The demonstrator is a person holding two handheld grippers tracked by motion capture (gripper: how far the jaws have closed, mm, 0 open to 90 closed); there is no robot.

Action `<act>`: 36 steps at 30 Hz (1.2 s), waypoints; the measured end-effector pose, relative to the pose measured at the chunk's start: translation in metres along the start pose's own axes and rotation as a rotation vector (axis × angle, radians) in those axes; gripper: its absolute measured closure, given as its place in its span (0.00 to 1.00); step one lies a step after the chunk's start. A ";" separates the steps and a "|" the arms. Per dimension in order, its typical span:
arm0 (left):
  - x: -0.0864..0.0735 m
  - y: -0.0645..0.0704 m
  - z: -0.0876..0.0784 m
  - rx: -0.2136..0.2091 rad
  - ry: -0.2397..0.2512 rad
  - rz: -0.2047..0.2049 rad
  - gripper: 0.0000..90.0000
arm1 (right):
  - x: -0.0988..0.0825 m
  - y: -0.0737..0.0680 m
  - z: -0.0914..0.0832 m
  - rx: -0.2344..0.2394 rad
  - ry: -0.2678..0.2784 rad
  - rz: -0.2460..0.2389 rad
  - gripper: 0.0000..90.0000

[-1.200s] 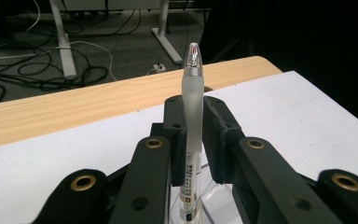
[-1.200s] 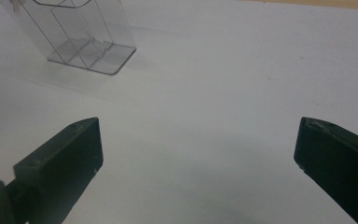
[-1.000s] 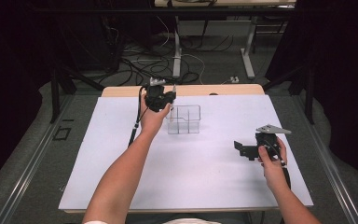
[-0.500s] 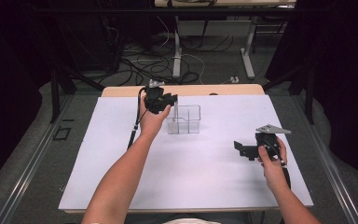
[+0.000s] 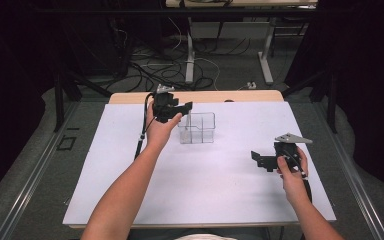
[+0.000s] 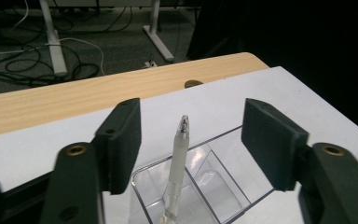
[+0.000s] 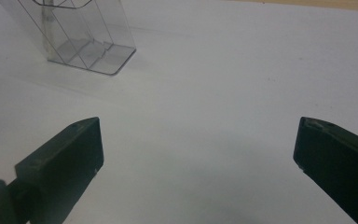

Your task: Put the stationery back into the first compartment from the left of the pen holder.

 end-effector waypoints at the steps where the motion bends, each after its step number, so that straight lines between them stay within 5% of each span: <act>1: 0.001 0.000 -0.002 0.000 -0.003 0.016 0.40 | 0.000 0.000 0.000 0.000 0.000 0.000 0.02; 14: 0.007 0.006 -0.032 0.008 0.004 0.113 0.31 | 0.000 0.000 0.000 0.000 -0.001 -0.001 0.02; 20: 0.001 -0.003 -0.049 -0.010 0.003 0.047 0.25 | 0.000 -0.001 -0.001 0.003 0.001 0.001 0.02; 24: -0.005 -0.011 -0.060 -0.006 0.049 0.045 0.18 | 0.000 -0.001 0.000 0.003 0.001 -0.005 0.02; 29: -0.016 -0.016 -0.072 0.035 0.050 0.074 0.13 | 0.000 -0.001 0.000 0.002 -0.002 -0.002 0.02; 36: -0.034 -0.028 -0.094 0.034 0.046 0.032 0.03 | 0.000 -0.003 0.000 0.002 -0.005 0.001 0.02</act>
Point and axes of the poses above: each handheld gripper's, and its own axes: z roughly forward along the jaws, x roughly out of its top, y roughly to its right, the point moved 1 cm from there along z, roughly forward along the jaws, and after that the axes turned 10 degrees about y, right-handed, at the moved point
